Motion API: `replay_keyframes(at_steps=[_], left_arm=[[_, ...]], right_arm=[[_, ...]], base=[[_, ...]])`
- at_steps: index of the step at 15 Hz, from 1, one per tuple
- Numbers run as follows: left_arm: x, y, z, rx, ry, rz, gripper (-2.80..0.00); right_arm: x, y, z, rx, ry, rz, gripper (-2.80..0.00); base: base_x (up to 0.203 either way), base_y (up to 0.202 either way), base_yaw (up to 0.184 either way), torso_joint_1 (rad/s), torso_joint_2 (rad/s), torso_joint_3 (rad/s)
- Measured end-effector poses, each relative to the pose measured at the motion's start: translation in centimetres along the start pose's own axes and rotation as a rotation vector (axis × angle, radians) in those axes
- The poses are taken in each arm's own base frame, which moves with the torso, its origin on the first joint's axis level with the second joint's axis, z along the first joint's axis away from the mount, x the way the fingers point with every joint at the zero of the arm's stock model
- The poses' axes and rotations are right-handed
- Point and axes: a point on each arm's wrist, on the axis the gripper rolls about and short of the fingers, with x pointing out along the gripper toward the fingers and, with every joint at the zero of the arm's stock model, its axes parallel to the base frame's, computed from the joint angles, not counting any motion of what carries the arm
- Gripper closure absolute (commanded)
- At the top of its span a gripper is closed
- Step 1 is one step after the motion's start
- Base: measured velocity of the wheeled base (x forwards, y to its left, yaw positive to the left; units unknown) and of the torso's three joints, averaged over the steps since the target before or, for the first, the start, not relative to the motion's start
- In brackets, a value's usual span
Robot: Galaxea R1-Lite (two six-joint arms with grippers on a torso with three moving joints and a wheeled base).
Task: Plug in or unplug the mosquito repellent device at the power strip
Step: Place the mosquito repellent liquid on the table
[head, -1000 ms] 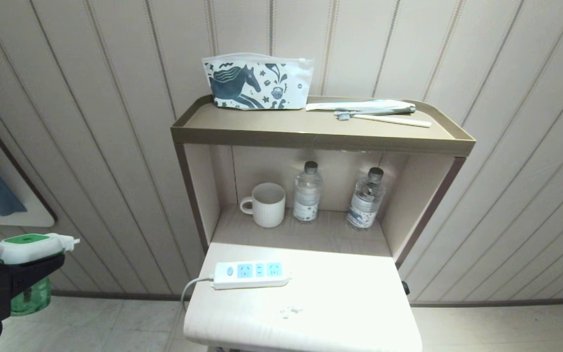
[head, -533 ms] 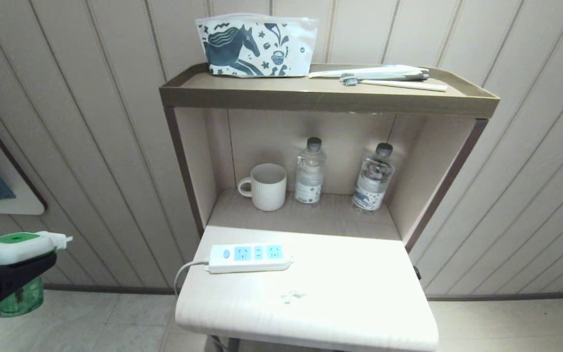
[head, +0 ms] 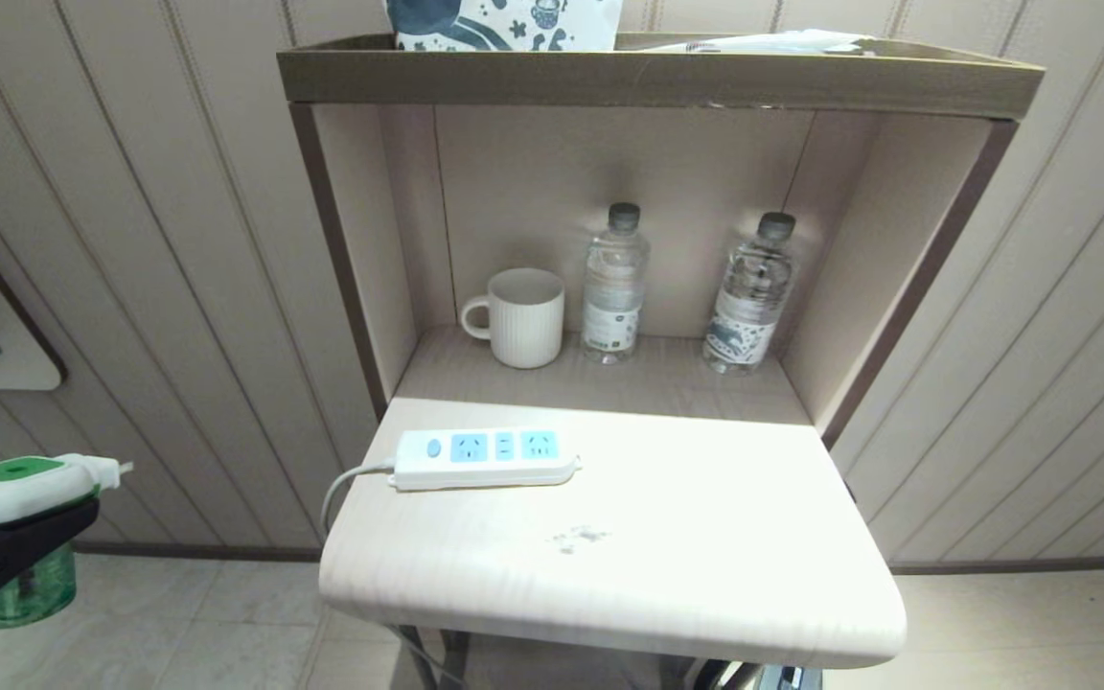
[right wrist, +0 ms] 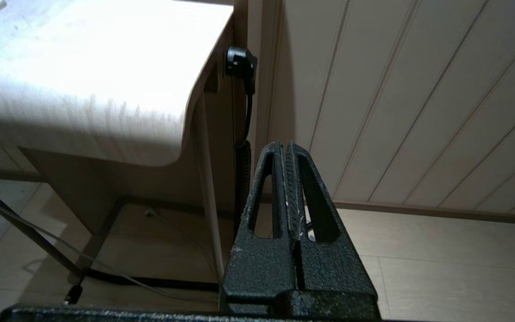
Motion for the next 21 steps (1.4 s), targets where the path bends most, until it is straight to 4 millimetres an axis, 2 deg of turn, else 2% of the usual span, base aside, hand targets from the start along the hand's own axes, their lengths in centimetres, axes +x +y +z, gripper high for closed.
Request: replay_keyframes(at_steps=[6,11,16,19,21], left_arm=[[-0.5,-0.2,0.3,-0.082,-0.07,-0.048,0.0],[0.2,-2.5,1.2,-0.058,-0.103,-0.217,0.0],[1.2,-7.2,2.9,-0.032,-0.205,-0.234,0.0],[2.9,-10.8,5.3,-0.071,-0.284,-0.219,0.0],[4.4,-13.5,6.0,-0.071,-0.292,-0.259,0.0]], right_arm=[[0.0,0.0,0.0,0.0,0.0,-0.001,0.0],[0.0,0.0,0.0,0.0,0.0,-0.002,0.0],[0.0,0.0,0.0,0.0,0.0,-0.002,0.0],[0.0,0.0,0.0,0.0,0.0,-0.002,0.0],[0.0,0.0,0.0,0.0,0.0,-0.002,0.0]], base=[[0.0,0.0,0.0,-0.021,0.05,0.032],[0.0,0.0,0.0,0.0,0.0,0.0],[0.0,0.0,0.0,0.0,0.0,0.0],[0.0,0.0,0.0,0.0,0.0,0.0],[0.0,0.0,0.0,0.0,0.0,0.0]])
